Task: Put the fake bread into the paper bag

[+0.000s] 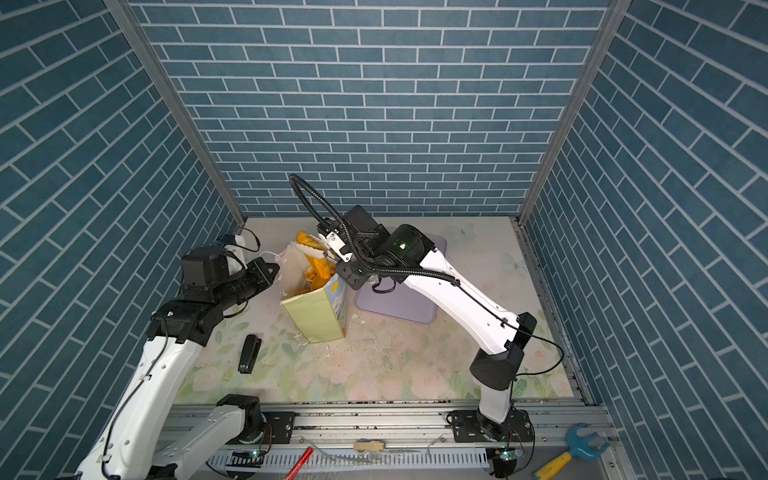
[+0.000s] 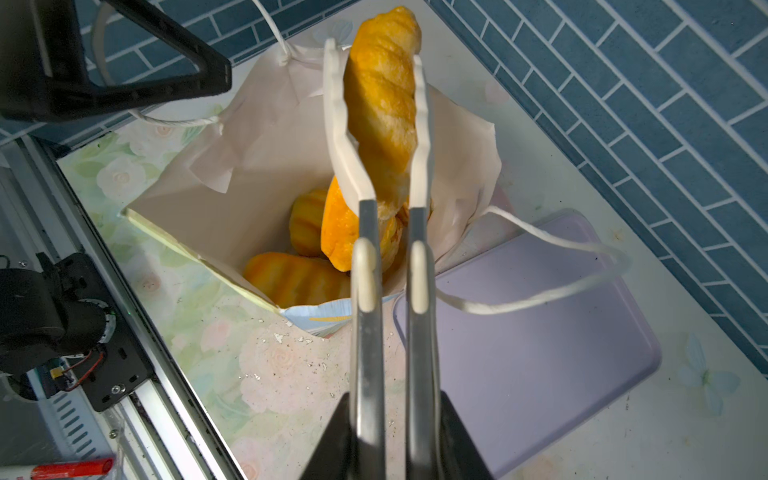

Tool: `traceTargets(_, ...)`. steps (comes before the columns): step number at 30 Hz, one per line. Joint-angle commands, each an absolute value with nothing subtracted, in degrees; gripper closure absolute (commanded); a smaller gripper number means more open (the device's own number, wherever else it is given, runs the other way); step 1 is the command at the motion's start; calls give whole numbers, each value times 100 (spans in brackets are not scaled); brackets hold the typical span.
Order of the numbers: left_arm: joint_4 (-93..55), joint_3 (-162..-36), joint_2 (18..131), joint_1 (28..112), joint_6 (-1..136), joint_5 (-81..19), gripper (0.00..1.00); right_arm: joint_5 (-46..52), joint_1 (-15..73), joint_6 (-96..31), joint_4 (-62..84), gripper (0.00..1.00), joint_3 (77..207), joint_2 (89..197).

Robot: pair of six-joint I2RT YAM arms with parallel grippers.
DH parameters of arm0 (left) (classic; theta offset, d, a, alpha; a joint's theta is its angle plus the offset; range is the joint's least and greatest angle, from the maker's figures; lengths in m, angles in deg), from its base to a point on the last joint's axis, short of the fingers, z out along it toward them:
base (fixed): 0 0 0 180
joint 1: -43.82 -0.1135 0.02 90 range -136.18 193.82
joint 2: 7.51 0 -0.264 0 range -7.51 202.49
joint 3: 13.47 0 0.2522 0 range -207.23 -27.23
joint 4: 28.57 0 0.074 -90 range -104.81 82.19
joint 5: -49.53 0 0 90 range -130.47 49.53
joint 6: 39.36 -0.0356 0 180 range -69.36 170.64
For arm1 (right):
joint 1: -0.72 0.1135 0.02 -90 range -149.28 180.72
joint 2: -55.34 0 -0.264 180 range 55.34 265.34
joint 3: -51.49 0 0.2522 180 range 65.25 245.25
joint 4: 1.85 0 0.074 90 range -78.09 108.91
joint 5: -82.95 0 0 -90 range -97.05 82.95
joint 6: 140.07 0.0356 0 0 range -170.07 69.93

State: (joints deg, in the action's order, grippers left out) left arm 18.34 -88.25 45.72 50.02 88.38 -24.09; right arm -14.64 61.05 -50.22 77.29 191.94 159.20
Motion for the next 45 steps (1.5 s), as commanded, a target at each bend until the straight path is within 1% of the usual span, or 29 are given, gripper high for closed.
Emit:
traceTargets(1, 1850, -8872, 4530, 5024, 8832, -2351, 100, -1703, 6154, -5243, 7627, 62, 19326, 15846)
traceTargets(4, 1950, -9002, 4558, 5024, 8748, -2442, 100, -1772, 6151, -5227, 7513, 57, 19367, 15795)
traceTargets(7, 2123, -9215, 4599, 5024, 8557, -2530, 100, -1853, 6150, -5204, 7362, 57, 19417, 15699)
traceTargets(11, 2528, -9614, 4710, 5024, 8186, -2734, 99, -2054, 6143, -5127, 7069, 60, 19513, 15521)
traceTargets(15, 2976, -10121, 4805, 5019, 7653, -3174, 83, -2189, 5976, -5005, 6676, 62, 19492, 15162)
traceTargets(19, 3378, -10715, 4941, 5006, 7029, -3756, 67, -2488, 5394, -4703, 6605, 63, 19243, 14708)
traceTargets(21, 3481, -10931, 5009, 4944, 6769, -3948, 57, -2680, 5022, -4545, 6567, 63, 18815, 14381)
traceTargets(22, 3604, -11113, 5056, 4860, 6619, -4052, 50, -2778, 4807, -4486, 6529, 63, 18520, 14181)
traceTargets(24, 3748, -11383, 5117, 4593, 6489, -4232, 44, -2936, 4415, -4374, 6551, 63, 17966, 13843)
traceTargets(26, 3690, -11435, 5104, 4259, 6458, -4154, 40, -2995, 3845, -4172, 6435, 63, 17000, 13353)
traceTargets(28, 3706, -11412, 5126, 4164, 6490, -4262, 38, -3016, 3263, -4006, 6325, 63, 16178, 13002)
traceTargets(31, 3809, -11280, 5231, 4137, 6716, -4276, 35, -2804, 2469, -3851, 6284, 63, 15098, 12780)
traceTargets(35, 3815, -10929, 5115, 4110, 6901, -4409, 32, -2500, 1811, -3631, 5909, 63, 13854, 12733)
traceTargets(40, 3959, -10814, 5127, 4110, 6920, -4515, 31, -2585, 1637, -3700, 5177, 61, 12773, 13074)
traceTargets(45, 3985, -10706, 5101, 4074, 6833, -4643, 31, -2470, 1558, -3504, 4760, 59, 12210, 13479)
